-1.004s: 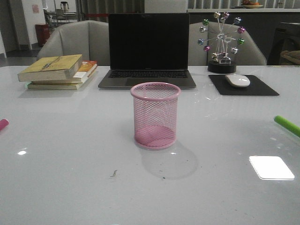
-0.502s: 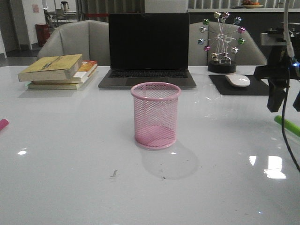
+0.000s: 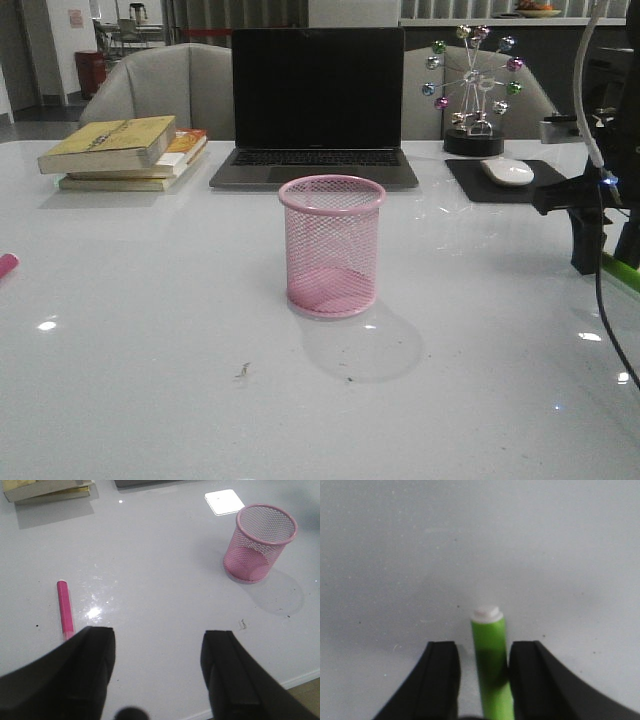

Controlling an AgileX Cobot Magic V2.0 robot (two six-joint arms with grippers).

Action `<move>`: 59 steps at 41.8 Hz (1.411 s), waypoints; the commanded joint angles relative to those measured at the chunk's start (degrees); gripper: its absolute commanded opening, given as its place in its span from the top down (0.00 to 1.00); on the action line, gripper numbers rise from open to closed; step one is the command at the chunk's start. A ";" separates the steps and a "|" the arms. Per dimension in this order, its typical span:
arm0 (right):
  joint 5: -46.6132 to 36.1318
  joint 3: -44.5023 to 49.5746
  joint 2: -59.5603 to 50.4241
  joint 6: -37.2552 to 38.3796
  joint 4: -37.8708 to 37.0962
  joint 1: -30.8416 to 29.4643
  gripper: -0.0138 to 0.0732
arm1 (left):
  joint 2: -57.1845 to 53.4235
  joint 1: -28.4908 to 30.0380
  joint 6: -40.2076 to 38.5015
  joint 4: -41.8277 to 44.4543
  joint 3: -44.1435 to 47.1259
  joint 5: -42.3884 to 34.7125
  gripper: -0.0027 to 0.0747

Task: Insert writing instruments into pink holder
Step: 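Carry the green marker over the pink holder and lower it in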

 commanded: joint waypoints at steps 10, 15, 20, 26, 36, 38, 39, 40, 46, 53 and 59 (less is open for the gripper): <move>-0.63 -1.83 -4.18 -0.48 -0.44 -0.33 0.69 | 0.18 -0.40 -0.12 -0.40 -2.04 -3.87 0.41; -3.16 -1.66 -8.41 -0.48 1.62 0.77 0.69 | 0.18 -0.40 -0.12 -0.40 -2.04 -3.87 0.41; -10.16 1.08 -15.78 -0.84 5.13 4.19 0.69 | 0.18 -0.40 -0.12 -0.40 -2.04 -3.87 0.41; -27.23 9.41 -26.73 -0.84 5.88 11.62 0.69 | 0.18 -0.40 -0.12 -0.40 -2.04 -3.87 0.41; -57.43 23.81 -37.01 -0.84 5.88 23.65 0.69 | 0.18 -0.40 -0.12 -0.40 -2.04 -3.87 0.41; -61.92 26.33 -37.25 -0.84 5.88 25.39 0.69 | 0.18 -0.40 -0.12 -0.40 -2.04 -3.87 0.41; -64.82 27.27 -37.25 -0.84 5.88 26.52 0.69 | 0.18 -0.40 -0.12 -0.40 -2.04 -3.87 0.41; -67.01 28.53 -37.03 -0.84 5.80 27.48 0.69 | 0.18 -0.40 -0.12 -0.40 -2.04 -3.87 0.41; -80.35 33.00 -33.79 -0.84 5.76 30.97 0.69 | 0.18 -0.40 -0.12 -0.40 -2.04 -4.07 0.41; -88.28 33.31 -26.21 -0.84 5.47 32.44 0.69 | 0.18 -0.40 -0.12 -0.40 -2.04 -4.08 0.41; -90.83 33.31 -20.61 -0.84 5.47 32.44 0.57 | 0.18 -0.40 -0.12 -0.40 -2.04 -4.23 0.41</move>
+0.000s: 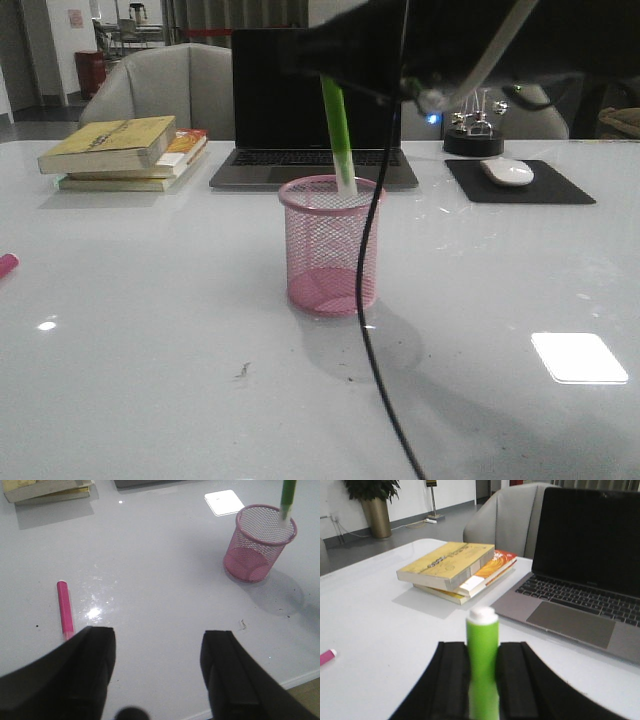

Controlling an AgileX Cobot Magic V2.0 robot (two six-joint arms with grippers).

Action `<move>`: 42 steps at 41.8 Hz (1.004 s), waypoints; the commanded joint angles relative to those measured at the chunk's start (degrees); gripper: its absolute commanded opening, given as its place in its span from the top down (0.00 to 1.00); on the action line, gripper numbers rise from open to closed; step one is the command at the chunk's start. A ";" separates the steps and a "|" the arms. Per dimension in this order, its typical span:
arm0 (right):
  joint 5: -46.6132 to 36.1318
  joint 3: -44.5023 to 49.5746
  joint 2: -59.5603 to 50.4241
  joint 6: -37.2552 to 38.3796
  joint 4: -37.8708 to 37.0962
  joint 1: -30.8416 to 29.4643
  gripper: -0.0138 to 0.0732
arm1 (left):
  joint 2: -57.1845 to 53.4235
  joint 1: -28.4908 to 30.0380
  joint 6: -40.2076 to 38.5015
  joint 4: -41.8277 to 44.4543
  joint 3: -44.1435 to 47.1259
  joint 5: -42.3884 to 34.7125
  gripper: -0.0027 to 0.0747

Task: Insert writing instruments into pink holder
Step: 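Carry the green marker over the pink holder and lower it in, then open the right gripper and withdraw it from the holder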

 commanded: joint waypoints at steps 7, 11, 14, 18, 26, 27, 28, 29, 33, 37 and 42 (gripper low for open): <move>-5.89 -1.22 1.49 -0.67 -0.08 0.02 0.31 | 0.18 -0.40 -0.21 -0.40 -2.04 -4.32 0.41; -4.51 -1.22 -0.67 -0.67 -0.08 0.02 0.27 | 0.18 -0.40 -0.21 -0.40 -2.04 -4.45 0.41; -0.63 -1.22 -4.75 -0.67 -0.08 0.02 0.28 | 0.18 -0.40 -0.21 -0.40 -2.04 -4.66 0.41; 8.55 -1.22 -12.22 -0.67 -0.08 0.02 0.28 | 0.18 -0.40 -0.21 -0.40 -2.04 -5.02 0.41; 35.81 -1.22 -29.20 -3.99 -0.48 -0.17 0.28 | 0.18 -0.40 -0.21 -0.40 -2.04 -5.15 0.41; 38.41 -1.22 -30.95 -4.80 -0.54 -0.17 0.28 | 0.18 -0.40 -0.21 -0.40 -2.04 -5.15 0.41; 42.53 -1.22 -33.27 -5.35 -0.61 -0.17 0.28 | 0.18 -0.40 -0.21 -0.40 -2.04 -5.15 0.41; 45.31 -1.22 -34.99 -5.80 -0.65 -0.17 0.28 | 0.18 -0.40 -0.21 -0.40 -2.04 -5.15 0.41; 56.66 -1.08 -42.35 -5.81 -0.65 -0.17 0.28 | 0.18 -0.40 -0.21 -0.40 -2.04 -5.15 0.41; 64.14 0.05 -48.63 -5.69 -0.65 -0.17 0.28 | 0.18 -0.40 -0.21 -0.40 -2.04 -5.15 0.41; 70.41 2.72 -56.73 -5.66 -0.60 -0.17 0.28 | 0.18 -0.40 -0.21 -0.40 -2.04 -5.15 0.41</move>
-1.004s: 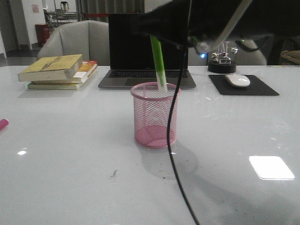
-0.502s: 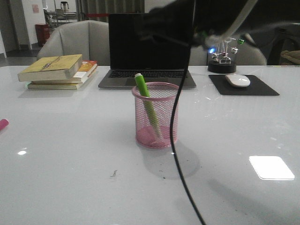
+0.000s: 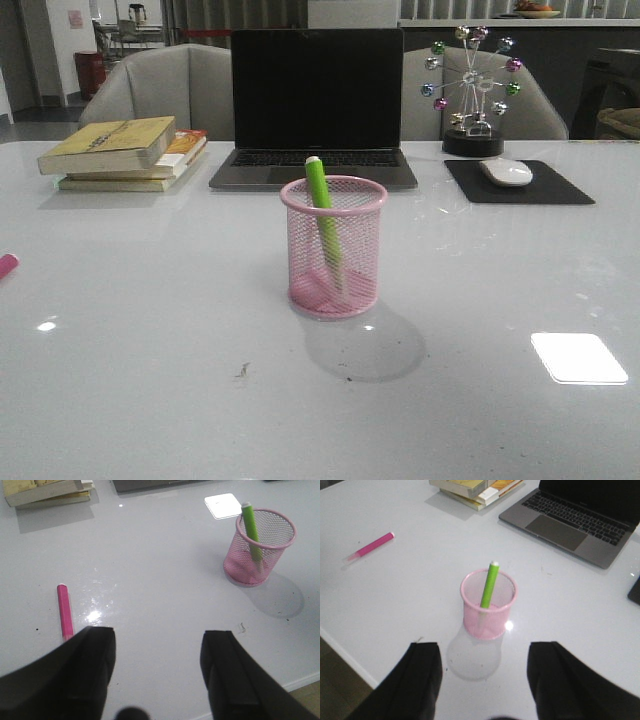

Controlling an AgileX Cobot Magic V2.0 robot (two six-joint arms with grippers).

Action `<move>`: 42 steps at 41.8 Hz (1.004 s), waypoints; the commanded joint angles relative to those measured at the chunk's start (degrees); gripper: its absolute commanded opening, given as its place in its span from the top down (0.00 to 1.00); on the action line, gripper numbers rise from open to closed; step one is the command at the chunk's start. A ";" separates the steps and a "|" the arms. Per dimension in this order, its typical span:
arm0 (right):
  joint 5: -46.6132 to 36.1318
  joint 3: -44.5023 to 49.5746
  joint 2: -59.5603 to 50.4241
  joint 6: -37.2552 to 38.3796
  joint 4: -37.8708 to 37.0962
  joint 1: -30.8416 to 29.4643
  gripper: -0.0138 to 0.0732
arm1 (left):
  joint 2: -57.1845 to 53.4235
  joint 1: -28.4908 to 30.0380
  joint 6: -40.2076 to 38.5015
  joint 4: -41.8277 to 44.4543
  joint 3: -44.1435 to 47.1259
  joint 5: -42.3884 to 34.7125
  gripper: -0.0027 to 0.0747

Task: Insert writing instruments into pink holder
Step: 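Open the right gripper and withdraw it from the holder, then move the left gripper down over the pink marker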

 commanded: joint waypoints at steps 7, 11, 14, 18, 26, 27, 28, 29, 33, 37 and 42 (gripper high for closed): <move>6.36 4.64 -14.74 0.21 -0.31 -0.17 0.28 | 0.18 -0.40 -0.21 -0.40 -2.04 -4.53 0.41; 8.21 7.24 -18.23 0.32 -0.31 -0.17 0.28 | 0.18 -0.40 -0.21 -0.40 -2.04 -4.53 0.41; 8.91 8.80 -20.23 1.19 -0.31 -0.17 0.28 | 0.18 -0.40 -0.21 -0.40 -2.04 -4.53 0.41; 8.65 9.75 -20.88 3.09 -1.25 -0.17 0.28 | 0.18 -0.40 -0.21 -0.40 -2.04 -4.53 0.41; 8.50 10.18 -20.88 3.72 -3.64 -0.17 0.28 | 0.18 -0.14 -0.32 -0.40 -2.04 -3.90 0.40; 8.60 10.18 -20.88 3.72 -3.64 -0.17 0.28 | 0.18 0.13 -0.55 -0.40 -2.04 -3.51 0.40; 8.60 10.18 -20.88 3.72 -3.64 -0.17 0.28 | 0.18 0.42 -0.69 -0.40 -2.26 -3.06 0.39; 8.60 10.18 -20.88 3.72 -3.64 -0.17 0.28 | 0.67 0.82 -0.69 -0.40 -2.64 -2.19 0.38; 8.60 10.18 -20.88 3.72 -3.64 -0.17 0.28 | 2.78 3.02 -2.05 0.00 -4.99 1.98 0.32; 8.60 10.18 -20.88 3.72 -3.64 -0.17 0.28 | 6.69 5.67 -2.20 0.99 -7.33 5.20 0.26; 8.60 10.18 -20.88 3.72 -3.64 -0.17 0.28 | 12.38 9.76 -2.20 1.73 -9.84 7.32 0.25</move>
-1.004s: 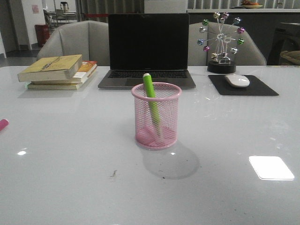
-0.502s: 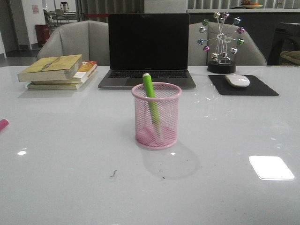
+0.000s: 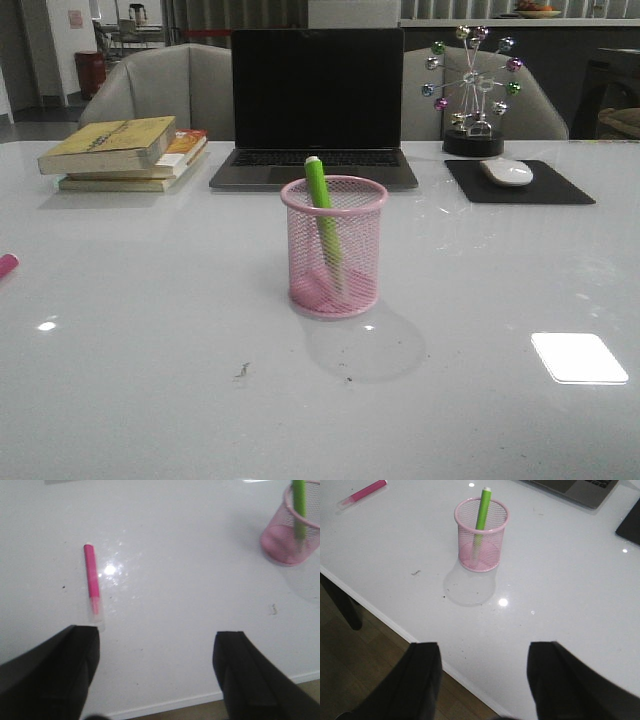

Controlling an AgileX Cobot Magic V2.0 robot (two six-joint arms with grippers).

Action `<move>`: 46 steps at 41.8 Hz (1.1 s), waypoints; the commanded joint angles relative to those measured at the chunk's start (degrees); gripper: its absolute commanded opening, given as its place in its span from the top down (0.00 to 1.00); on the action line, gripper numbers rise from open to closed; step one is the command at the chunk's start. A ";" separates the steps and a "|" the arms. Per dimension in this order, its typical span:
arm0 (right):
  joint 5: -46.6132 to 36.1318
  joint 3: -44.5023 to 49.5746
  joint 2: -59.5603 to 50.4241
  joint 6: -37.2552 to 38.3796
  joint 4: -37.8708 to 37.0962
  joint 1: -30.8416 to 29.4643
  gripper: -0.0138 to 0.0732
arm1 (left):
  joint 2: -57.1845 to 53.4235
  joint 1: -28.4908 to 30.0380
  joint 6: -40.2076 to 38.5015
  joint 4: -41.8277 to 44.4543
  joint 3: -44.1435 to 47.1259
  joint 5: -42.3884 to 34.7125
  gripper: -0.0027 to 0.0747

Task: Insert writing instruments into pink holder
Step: 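Move the left gripper down over the pink marker, then grasp the pink marker with the left gripper and lift it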

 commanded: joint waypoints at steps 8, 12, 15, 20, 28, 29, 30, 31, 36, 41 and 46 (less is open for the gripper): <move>-4.25 -1.59 0.20 0.08 -0.56 -0.17 0.28 | 15.46 8.29 -0.78 0.38 -7.56 -1.35 0.25; -4.25 -1.59 0.20 0.08 -0.56 -0.17 0.28 | 22.88 10.18 -0.78 0.38 -10.39 -1.47 0.26; -4.25 -1.59 0.20 0.08 -0.56 -0.17 0.28 | 28.20 10.56 -0.78 0.38 -12.84 -1.47 0.26; -4.25 -1.59 0.20 0.08 -0.56 -0.17 0.28 | 37.00 10.56 -0.78 0.52 -17.73 -3.08 0.26; -4.25 -1.59 0.20 0.08 -0.56 -0.17 0.28 | 50.06 10.56 -0.78 2.08 -25.63 -4.70 0.26; -4.25 -1.59 0.20 0.08 -0.56 -0.17 0.28 | 51.45 10.56 -0.78 2.08 -26.96 -4.54 0.26; -4.25 -1.59 0.20 0.08 -0.56 -0.17 0.28 | 53.25 10.56 -0.78 2.08 -27.95 -4.38 0.26; -4.25 -1.59 0.20 0.08 -0.56 -0.17 0.28 | 54.09 10.56 -0.78 2.08 -28.96 -4.25 0.26; -4.25 -1.59 0.20 0.08 -0.56 -0.17 0.28 | 60.68 10.56 -0.78 2.08 -34.12 -3.67 0.26; -4.25 -1.59 0.20 0.08 -0.56 -0.17 0.28 | 64.85 10.56 -0.78 2.08 -37.70 -3.70 0.26; -4.25 -1.59 0.20 0.08 -0.56 -0.17 0.28 | 67.51 10.56 -0.78 1.86 -40.18 -3.56 0.30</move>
